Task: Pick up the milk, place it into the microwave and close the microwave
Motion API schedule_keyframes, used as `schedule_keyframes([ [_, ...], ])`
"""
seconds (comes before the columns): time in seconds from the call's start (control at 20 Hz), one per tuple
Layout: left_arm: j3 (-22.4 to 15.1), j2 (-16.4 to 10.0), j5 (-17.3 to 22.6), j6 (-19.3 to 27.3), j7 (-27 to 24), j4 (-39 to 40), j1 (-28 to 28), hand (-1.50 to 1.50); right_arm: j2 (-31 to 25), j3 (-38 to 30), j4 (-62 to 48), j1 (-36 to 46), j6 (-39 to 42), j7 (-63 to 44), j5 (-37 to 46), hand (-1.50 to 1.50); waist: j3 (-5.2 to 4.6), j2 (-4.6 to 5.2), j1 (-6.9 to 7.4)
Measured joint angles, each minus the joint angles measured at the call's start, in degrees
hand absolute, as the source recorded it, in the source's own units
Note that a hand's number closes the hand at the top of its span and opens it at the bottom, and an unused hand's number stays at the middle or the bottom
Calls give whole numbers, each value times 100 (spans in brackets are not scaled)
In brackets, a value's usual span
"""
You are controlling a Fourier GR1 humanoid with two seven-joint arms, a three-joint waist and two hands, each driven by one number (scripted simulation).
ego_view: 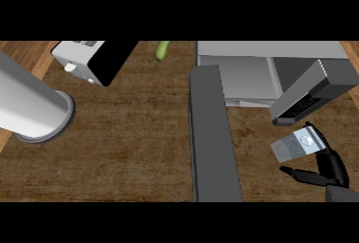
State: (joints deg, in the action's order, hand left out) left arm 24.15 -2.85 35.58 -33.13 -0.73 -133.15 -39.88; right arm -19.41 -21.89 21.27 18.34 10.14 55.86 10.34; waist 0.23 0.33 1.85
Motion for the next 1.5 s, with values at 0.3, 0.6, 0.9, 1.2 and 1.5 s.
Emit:
schedule_keyframes([
  [0.3,-48,0,136,-15,39,52,94,-150,31,54,-421,363,35,80,50,150,-4,6,15],
  [0.6,-12,-59,196,6,79,36,94,-150,125,116,-520,561,-9,186,90,150,-7,8,31],
  [0.9,116,-206,318,-18,111,56,90,-150,424,140,-520,673,-56,264,40,150,-11,3,18],
  [1.2,198,-210,514,-110,106,89,48,-150,932,207,-511,792,-315,367,79,150,-33,-14,-1],
  [1.5,151,-72,563,-157,174,78,-13,-150,1184,291,-489,1149,-661,345,194,150,-25,-11,-14],
])
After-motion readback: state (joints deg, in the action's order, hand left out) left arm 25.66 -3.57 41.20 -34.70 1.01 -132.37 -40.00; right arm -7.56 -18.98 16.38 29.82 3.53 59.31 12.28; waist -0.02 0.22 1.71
